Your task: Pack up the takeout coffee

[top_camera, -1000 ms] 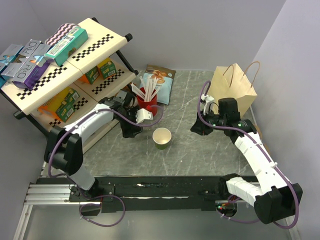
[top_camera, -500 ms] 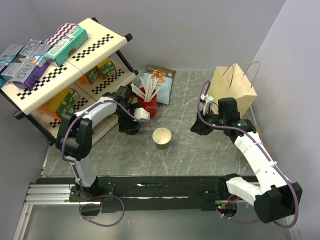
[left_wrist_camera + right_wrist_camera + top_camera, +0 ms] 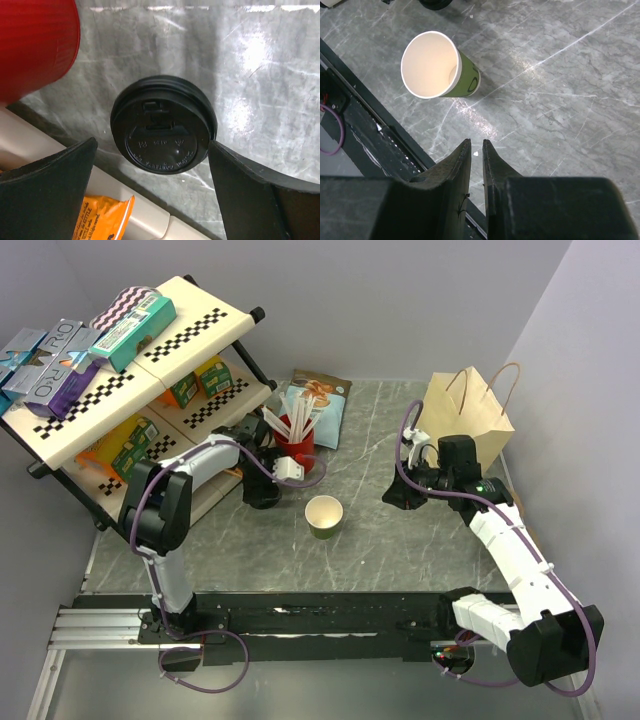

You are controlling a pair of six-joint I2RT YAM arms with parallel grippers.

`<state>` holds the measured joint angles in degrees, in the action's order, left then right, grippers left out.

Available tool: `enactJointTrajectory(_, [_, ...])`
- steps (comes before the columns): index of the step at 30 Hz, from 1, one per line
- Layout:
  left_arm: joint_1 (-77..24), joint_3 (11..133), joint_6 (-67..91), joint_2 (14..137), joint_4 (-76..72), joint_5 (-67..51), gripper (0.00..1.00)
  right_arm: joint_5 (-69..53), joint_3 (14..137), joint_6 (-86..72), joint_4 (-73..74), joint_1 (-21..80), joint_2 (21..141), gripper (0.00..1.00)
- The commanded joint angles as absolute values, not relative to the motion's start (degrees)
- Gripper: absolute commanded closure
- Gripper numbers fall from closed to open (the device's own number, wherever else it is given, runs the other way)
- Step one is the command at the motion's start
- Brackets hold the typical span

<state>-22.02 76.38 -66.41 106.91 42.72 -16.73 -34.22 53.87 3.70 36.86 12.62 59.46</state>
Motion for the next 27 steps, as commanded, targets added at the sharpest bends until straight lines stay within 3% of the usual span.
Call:
enactJointTrajectory(1, [-23.0,77.4,-65.5,107.2,42.2,-19.5,0.01,-35.3,54.1,3.5,35.9,12.0,59.2,0.77])
enactJointTrajectory(13, [-23.6,74.3,-64.1,107.1,38.9,-16.8,0.05,-35.3,53.4,3.2,35.6,12.0,58.6,0.77])
enactJointTrajectory(27, [-23.6,72.5,-60.7,100.7,45.9,-20.6,0.31,-34.4,52.8,3.4,35.5,11.8,57.8,0.77])
